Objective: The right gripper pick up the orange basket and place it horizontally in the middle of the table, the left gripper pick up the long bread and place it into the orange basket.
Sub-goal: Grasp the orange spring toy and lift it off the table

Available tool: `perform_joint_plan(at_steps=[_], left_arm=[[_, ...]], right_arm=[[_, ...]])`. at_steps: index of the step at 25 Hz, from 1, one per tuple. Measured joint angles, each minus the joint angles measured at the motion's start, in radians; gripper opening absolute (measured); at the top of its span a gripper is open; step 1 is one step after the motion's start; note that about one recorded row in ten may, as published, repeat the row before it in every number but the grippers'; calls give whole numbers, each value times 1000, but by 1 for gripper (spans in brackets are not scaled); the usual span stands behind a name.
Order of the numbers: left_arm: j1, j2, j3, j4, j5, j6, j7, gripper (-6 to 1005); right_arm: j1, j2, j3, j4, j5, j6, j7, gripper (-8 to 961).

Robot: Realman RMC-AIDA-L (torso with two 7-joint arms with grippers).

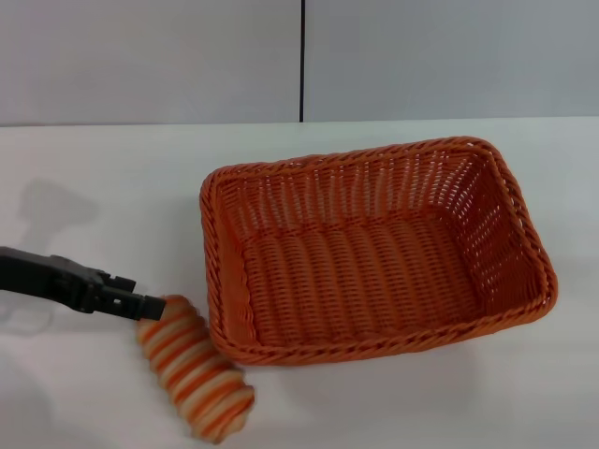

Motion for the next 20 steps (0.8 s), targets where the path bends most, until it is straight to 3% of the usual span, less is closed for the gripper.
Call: perform_joint_plan(at_steps=[6, 20], left_arm=[[-14, -12, 9, 1, -1, -22, 7, 785], [-14, -13, 60, 1, 7, -36, 26, 773]], right_arm=[[8, 1, 0, 0, 0, 0, 0, 434], [20, 1, 0, 0, 0, -5, 0, 434]])
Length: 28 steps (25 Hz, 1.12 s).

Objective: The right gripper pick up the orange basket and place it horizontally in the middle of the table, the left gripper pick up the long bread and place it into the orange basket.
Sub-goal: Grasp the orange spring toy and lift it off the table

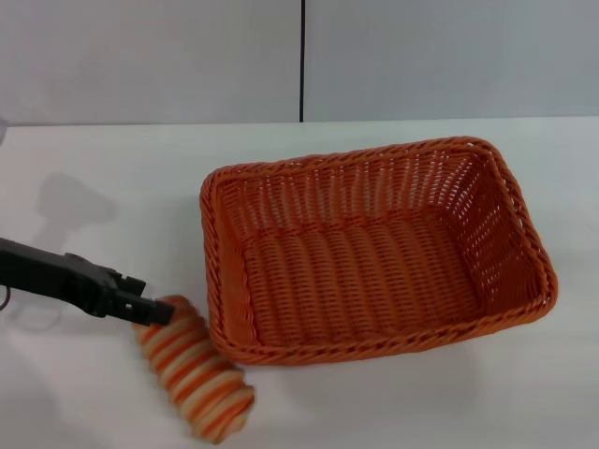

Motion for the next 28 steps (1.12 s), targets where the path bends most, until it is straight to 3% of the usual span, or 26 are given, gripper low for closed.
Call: perform_joint_plan(at_steps=[11, 18, 28], left_arm=[[15, 7, 15, 25, 0, -19, 7, 764], [31, -4, 15, 77, 0, -9, 20, 546], [29, 15, 8, 86, -7, 37, 21, 117]], right_arm=[[1, -1, 9, 5, 0, -3, 0, 433], [1, -1, 15, 13, 0, -4, 0, 433], [3, 1, 15, 14, 3, -8, 0, 434]])
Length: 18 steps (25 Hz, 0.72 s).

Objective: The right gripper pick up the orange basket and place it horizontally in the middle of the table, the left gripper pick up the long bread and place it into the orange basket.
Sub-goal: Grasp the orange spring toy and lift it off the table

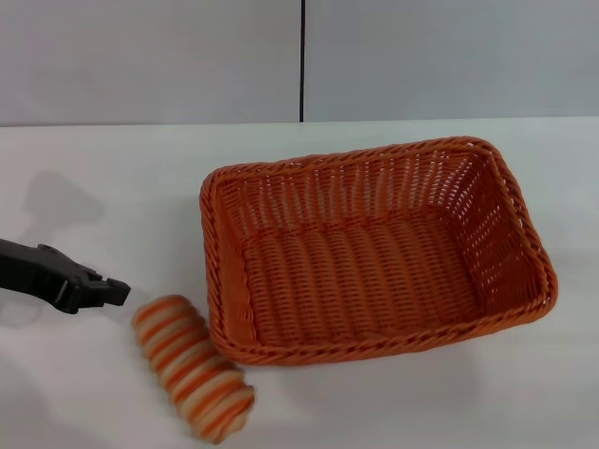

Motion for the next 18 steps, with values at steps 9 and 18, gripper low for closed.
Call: perform_joint_plan(at_steps=[9, 18], left_arm=[[1, -12, -6, -9, 0, -40, -17, 60], [2, -15, 4, -18, 6, -43, -7, 380]], right_arm=[[1, -1, 0, 0, -1, 0, 0, 434], [-1, -2, 2, 0, -3, 0, 0, 433]])
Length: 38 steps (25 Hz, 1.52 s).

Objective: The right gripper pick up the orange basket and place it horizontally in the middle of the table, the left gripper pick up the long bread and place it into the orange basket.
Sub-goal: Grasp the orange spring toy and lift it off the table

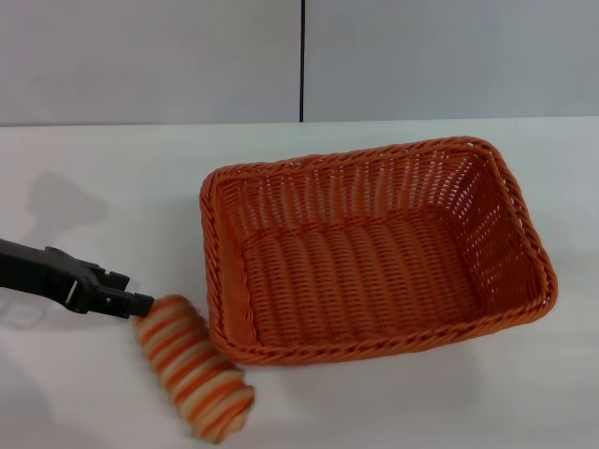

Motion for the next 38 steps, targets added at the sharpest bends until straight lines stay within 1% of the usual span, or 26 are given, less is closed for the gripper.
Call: perform_joint_plan(at_steps=[2, 7, 12, 25, 32, 37, 38], left_arm=[[0, 0, 3, -3, 0, 0, 1, 440], [-4, 2, 18, -27, 1, 0, 2, 734], [0, -4, 50, -33, 1, -7, 5, 869], [-7, -5, 94, -67, 1, -31, 5, 863], [-15, -6, 106, -70, 25, -28, 4, 810], [-15, -10, 108, -70, 38, -35, 5, 634], [-15, -10, 106, -68, 36, -35, 5, 620]], right_arm=[[-1, 0, 6, 0, 0, 0, 0, 433], [-1, 0, 11, 0, 0, 3, 0, 433], [-1, 0, 11, 0, 0, 4, 0, 434], [2, 1, 10, 11, 0, -2, 0, 434], [5, 0, 10, 11, 0, -3, 0, 434], [9, 0, 10, 14, 0, -4, -1, 433], [9, 0, 10, 16, 0, -4, -1, 433]])
